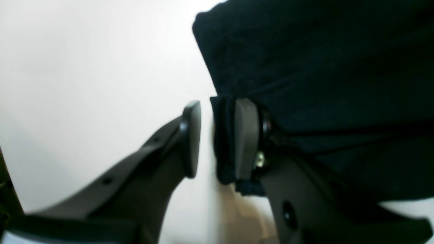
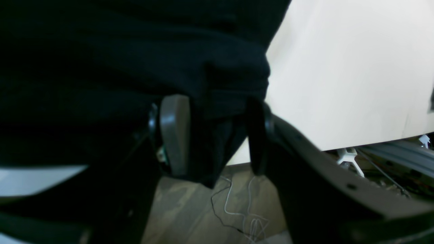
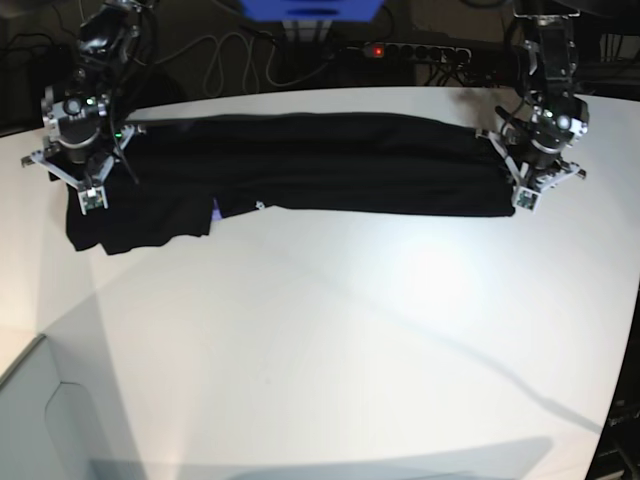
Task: Fold the T-shirt properly
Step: 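Fold the held side edge over toward the collar with both grippers, then release and regrasp the folded strip's ends with both grippers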
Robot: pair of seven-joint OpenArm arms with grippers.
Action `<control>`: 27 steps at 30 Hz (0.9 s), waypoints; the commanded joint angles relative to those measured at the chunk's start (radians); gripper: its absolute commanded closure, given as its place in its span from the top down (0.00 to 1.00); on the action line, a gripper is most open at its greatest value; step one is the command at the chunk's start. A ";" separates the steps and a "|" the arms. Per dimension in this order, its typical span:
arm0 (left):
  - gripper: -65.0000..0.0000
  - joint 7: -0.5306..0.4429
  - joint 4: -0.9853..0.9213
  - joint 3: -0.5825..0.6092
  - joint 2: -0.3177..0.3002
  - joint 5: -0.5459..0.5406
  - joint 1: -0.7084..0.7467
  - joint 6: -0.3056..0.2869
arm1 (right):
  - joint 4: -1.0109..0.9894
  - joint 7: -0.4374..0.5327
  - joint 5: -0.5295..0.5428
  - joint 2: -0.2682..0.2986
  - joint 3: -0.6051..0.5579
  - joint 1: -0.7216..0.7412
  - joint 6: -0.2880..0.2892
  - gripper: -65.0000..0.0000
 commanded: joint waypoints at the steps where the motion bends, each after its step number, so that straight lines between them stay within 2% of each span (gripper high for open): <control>1: 0.26 0.035 0.004 -0.010 -0.013 0.018 0.008 -0.004 | 0.020 0.010 -0.007 0.008 0.004 0.004 -0.004 0.41; 7: 0.26 0.041 0.065 -0.005 -0.024 0.018 0.019 -0.004 | 0.043 0.008 -0.007 0.016 -0.002 0.006 -0.001 0.42; 14: 0.26 0.131 0.200 -0.003 -0.025 0.018 0.037 -0.004 | 0.046 0.010 -0.007 0.036 -0.002 0.013 -0.001 0.42; 27: 0.26 0.139 0.287 -0.003 -0.016 0.018 0.037 -0.004 | 0.058 0.017 -0.007 0.038 0.000 0.044 -0.001 0.42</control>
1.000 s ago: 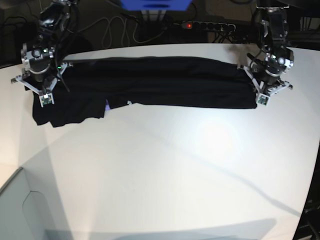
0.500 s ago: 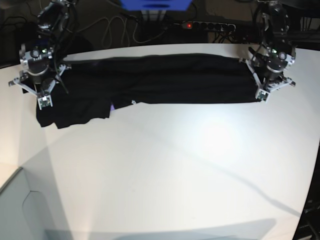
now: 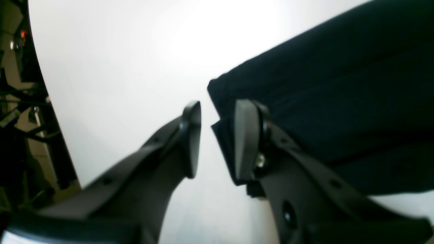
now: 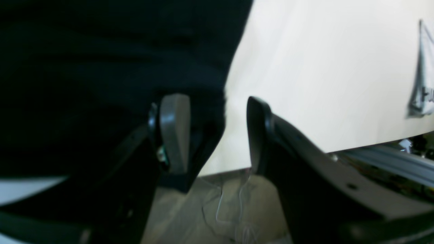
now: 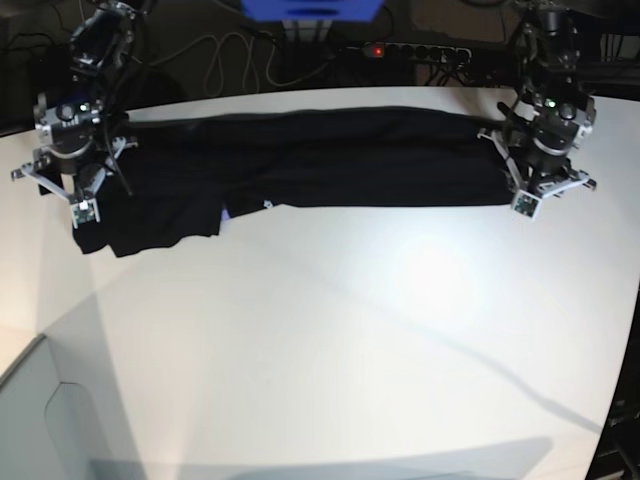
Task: Fold the T-shirt properly
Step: 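Release and regrasp the folded strip's ends with both grippers, then drag the folded strip away from the robot with both grippers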
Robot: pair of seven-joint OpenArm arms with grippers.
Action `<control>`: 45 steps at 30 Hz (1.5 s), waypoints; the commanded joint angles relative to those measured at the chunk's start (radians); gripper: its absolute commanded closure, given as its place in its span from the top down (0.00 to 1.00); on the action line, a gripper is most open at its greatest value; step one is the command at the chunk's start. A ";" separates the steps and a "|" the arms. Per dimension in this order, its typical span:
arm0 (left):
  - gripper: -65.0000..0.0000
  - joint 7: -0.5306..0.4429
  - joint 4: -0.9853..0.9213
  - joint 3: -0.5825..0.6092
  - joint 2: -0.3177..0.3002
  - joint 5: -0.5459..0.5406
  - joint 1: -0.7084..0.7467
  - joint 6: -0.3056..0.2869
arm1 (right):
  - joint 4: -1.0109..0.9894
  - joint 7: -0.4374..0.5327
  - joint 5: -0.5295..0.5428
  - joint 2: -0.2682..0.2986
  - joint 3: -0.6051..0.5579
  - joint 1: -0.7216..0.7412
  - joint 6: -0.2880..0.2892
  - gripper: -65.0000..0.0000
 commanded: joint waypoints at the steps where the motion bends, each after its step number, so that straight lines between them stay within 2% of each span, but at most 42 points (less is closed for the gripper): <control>1: 0.26 -0.008 0.017 -0.002 -0.010 0.001 -0.003 0.007 | 0.021 0.016 -0.006 0.013 0.003 0.013 -0.003 0.42; 7: 0.26 -0.008 -0.026 0.091 0.017 0.001 -0.011 0.007 | 0.021 0.011 -0.006 0.024 -0.024 0.041 -0.003 0.41; 12: 0.26 -0.020 -0.206 0.163 0.017 0.001 -0.055 0.012 | 0.020 0.006 -0.006 0.017 -0.110 0.052 -0.004 0.41; 17: 0.26 -0.020 -0.232 0.162 0.017 0.001 -0.060 0.012 | 0.017 -0.035 -0.006 0.017 -0.218 0.047 -0.007 0.41; 23: 0.26 -0.022 -0.246 0.162 0.016 0.001 -0.060 0.012 | -0.077 -0.029 -0.003 0.016 -0.224 0.055 -0.007 0.41; 28: 0.26 -0.020 -0.246 0.160 0.013 0.001 -0.061 0.012 | -0.229 0.035 -0.004 -0.013 -0.227 0.081 -0.007 0.41; 34: 0.26 -0.020 -0.247 0.076 0.007 0.001 -0.061 0.010 | -0.290 0.035 -0.004 -0.013 -0.228 0.136 -0.007 0.41; 38: 0.26 -0.023 -0.330 0.055 0.005 0.001 -0.068 0.010 | -0.353 0.035 -0.004 -0.009 -0.274 0.182 -0.007 0.41; 45: 0.26 -0.125 -0.491 0.059 -0.007 0.003 -0.118 0.010 | -0.474 0.043 -0.004 -0.012 -0.299 0.282 -0.007 0.41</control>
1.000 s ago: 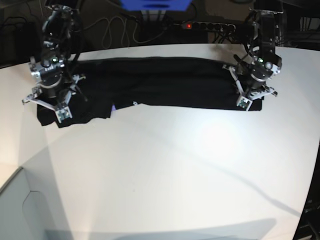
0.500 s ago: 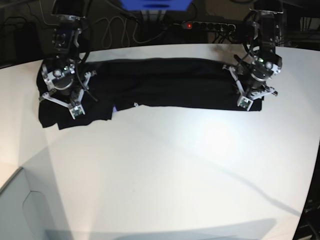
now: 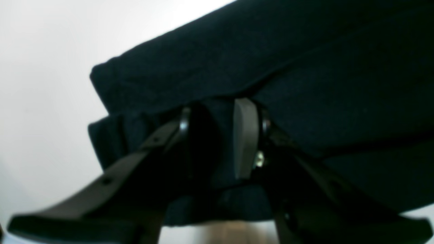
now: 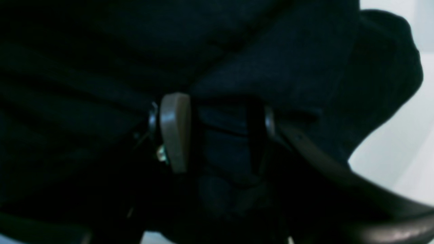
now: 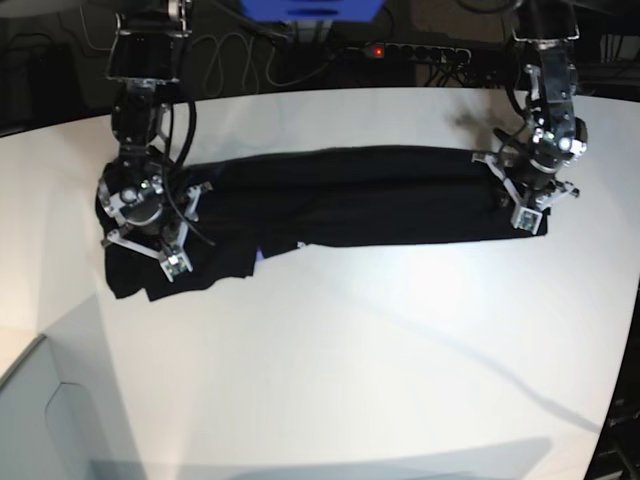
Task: Fold the T-shirt properly
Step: 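Drag the folded strip away from the robot with both grippers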
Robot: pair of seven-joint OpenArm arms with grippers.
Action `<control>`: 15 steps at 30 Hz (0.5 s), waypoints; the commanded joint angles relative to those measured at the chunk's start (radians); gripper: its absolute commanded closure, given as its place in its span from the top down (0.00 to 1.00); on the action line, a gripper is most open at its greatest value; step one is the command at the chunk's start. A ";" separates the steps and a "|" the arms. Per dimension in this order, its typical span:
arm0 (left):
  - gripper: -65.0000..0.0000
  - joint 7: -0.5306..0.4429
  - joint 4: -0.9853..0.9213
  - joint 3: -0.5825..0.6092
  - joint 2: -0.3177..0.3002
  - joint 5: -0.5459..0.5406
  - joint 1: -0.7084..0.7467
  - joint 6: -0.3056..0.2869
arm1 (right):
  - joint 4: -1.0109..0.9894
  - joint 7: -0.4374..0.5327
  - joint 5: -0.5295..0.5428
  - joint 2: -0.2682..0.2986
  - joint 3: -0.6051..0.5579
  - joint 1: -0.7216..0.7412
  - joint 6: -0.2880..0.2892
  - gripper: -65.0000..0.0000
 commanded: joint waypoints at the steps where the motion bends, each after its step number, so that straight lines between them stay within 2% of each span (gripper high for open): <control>1: 0.26 0.134 -0.055 0.011 -0.016 0.078 0.004 -0.002 | -0.030 -0.019 -0.009 0.003 -0.001 0.023 -0.002 0.41; 8: 0.26 0.106 -0.185 0.013 -0.065 0.087 -0.120 0.000 | -0.198 -0.016 -0.009 0.008 -0.003 0.188 -0.002 0.41; 15: 0.26 0.100 -0.227 0.014 -0.077 0.087 -0.190 0.001 | -0.324 0.019 -0.011 0.008 -0.023 0.312 -0.005 0.41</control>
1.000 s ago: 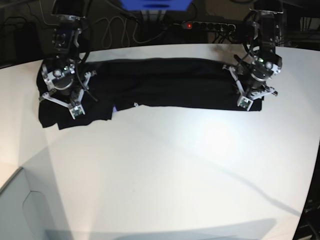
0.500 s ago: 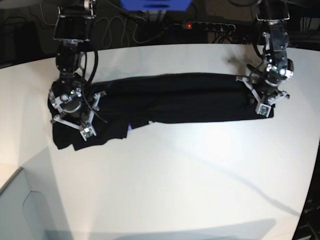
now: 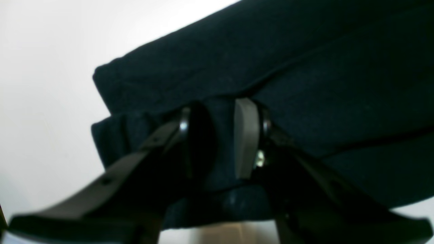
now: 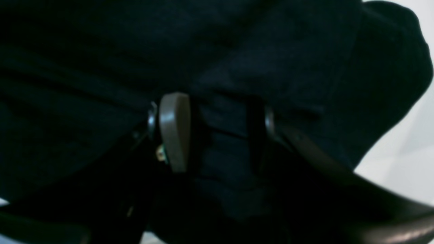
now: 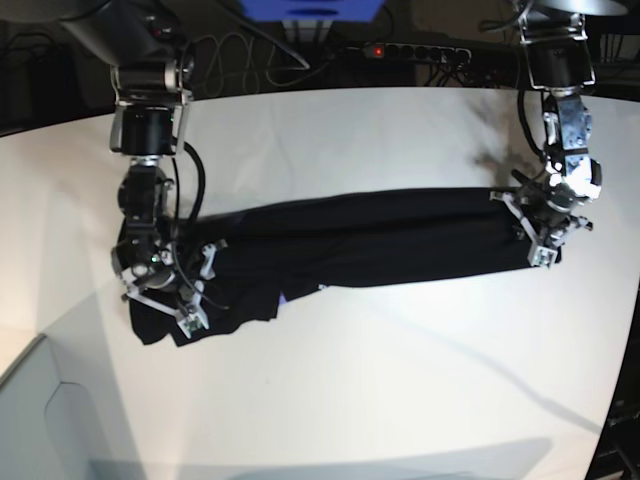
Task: Fold the T-shirt properly
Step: 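Drag the folded strip away from the robot with both grippers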
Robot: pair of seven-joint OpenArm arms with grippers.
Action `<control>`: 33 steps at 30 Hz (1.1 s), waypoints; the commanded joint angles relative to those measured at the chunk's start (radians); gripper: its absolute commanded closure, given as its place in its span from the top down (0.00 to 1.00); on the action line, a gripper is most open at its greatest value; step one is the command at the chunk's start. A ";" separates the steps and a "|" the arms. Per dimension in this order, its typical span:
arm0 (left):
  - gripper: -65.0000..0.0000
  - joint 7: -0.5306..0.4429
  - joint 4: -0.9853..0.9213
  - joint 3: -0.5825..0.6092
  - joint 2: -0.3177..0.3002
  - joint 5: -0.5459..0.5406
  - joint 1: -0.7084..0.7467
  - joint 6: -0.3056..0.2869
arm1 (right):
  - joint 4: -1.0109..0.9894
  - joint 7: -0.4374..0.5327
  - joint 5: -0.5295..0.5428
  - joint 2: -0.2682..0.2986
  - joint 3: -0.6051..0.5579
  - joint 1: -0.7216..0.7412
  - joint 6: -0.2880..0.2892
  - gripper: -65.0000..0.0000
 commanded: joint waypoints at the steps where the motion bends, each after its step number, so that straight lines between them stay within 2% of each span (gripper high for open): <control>1: 0.26 0.112 -0.017 0.001 -0.009 0.076 0.000 0.013 | 0.006 -0.010 -0.033 0.009 0.002 0.021 -0.004 0.41; 5: 0.26 0.123 0.056 0.001 -0.007 0.071 -0.013 0.011 | 0.066 -0.020 -0.033 0.009 0.002 0.025 -0.004 0.41; 9: 0.26 0.213 0.127 0.017 -0.009 0.067 -0.019 0.010 | 0.181 -0.040 -0.033 0.003 0.005 0.008 -0.004 0.41; 15: 0.27 0.224 0.214 0.020 -0.006 0.067 -0.033 0.010 | 0.341 -0.106 -0.033 -0.014 0.002 0.001 -0.004 0.41; 19: 0.39 0.227 0.309 0.013 0.008 0.067 -0.028 0.010 | 0.480 -0.176 -0.033 -0.017 -0.001 -0.006 -0.001 0.41; 21: 0.44 0.262 0.379 0.001 0.007 0.062 -0.007 0.010 | 0.568 -0.218 -0.033 -0.014 -0.038 -0.029 -0.001 0.41; 24: 0.47 0.317 0.478 -0.059 0.008 -0.022 -0.002 0.008 | 0.697 -0.287 -0.034 -0.022 -0.105 -0.045 -0.001 0.41; 27: 0.48 0.376 0.527 -0.152 -0.010 -0.179 0.023 0.008 | 0.801 -0.300 -0.094 -0.077 -0.130 -0.108 0.006 0.41; 31: 0.48 0.391 0.507 -0.264 -0.082 -0.357 0.078 0.008 | 0.824 -0.308 -0.166 -0.129 -0.219 -0.157 0.047 0.41; 33: 0.48 0.388 0.457 -0.287 -0.116 -0.407 0.109 0.007 | 0.826 -0.310 -0.169 -0.157 -0.240 -0.171 0.056 0.41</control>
